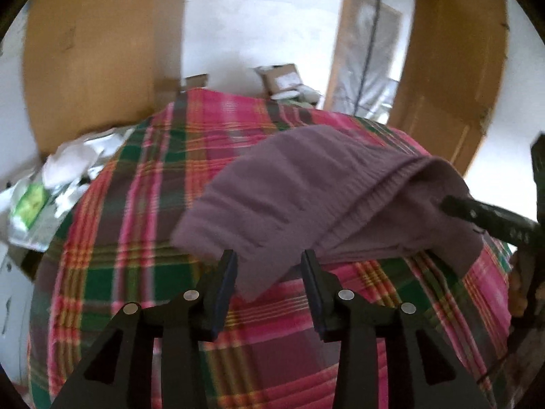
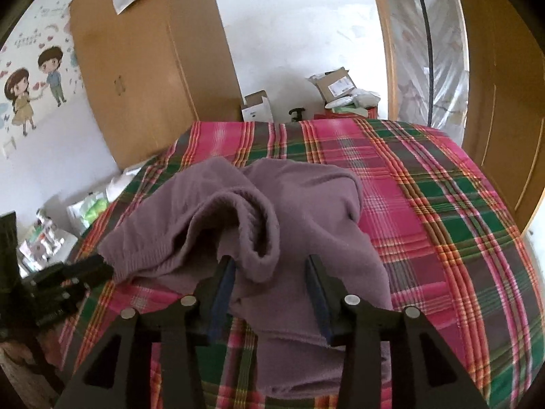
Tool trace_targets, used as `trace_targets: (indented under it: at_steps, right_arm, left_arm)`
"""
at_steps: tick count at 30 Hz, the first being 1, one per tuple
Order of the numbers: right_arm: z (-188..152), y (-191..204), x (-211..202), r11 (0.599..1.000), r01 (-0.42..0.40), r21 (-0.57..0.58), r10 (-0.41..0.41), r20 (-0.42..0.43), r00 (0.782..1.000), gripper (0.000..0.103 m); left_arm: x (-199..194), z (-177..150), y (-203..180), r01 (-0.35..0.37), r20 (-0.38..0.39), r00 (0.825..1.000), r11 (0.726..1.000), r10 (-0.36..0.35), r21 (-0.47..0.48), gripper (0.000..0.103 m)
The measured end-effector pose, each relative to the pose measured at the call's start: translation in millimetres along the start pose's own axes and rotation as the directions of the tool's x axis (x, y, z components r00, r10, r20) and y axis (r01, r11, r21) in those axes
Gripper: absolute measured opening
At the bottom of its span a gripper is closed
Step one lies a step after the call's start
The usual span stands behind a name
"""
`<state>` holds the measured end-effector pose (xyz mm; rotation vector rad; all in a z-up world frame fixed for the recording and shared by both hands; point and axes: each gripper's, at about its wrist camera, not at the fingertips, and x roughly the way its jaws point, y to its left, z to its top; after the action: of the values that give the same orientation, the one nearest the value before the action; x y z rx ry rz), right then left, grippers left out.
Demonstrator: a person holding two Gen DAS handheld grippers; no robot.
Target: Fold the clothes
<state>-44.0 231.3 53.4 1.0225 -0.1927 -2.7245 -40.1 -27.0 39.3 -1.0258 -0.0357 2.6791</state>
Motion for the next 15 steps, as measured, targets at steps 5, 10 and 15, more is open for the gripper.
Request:
trace_targets:
  at_steps: [5,10,15]
  right_arm:
    - [0,4,-3,1.000,0.014,-0.017,-0.014,-0.001,1.000,0.029]
    - [-25,15,-9,0.995,0.024,-0.098,-0.028,-0.041,0.999,0.039]
    - [-42,9,-24,0.986,0.129,-0.109,-0.132,-0.016,0.991,0.039]
  left_arm:
    - [14,3,0,-0.051,-0.022,0.998,0.998,0.052,0.019,0.040]
    - [9,4,33,-0.073,-0.023,0.997,0.992,0.071,-0.106,0.040]
    - [2,7,62,-0.110,-0.014,0.994,0.975,0.110,-0.191,0.040]
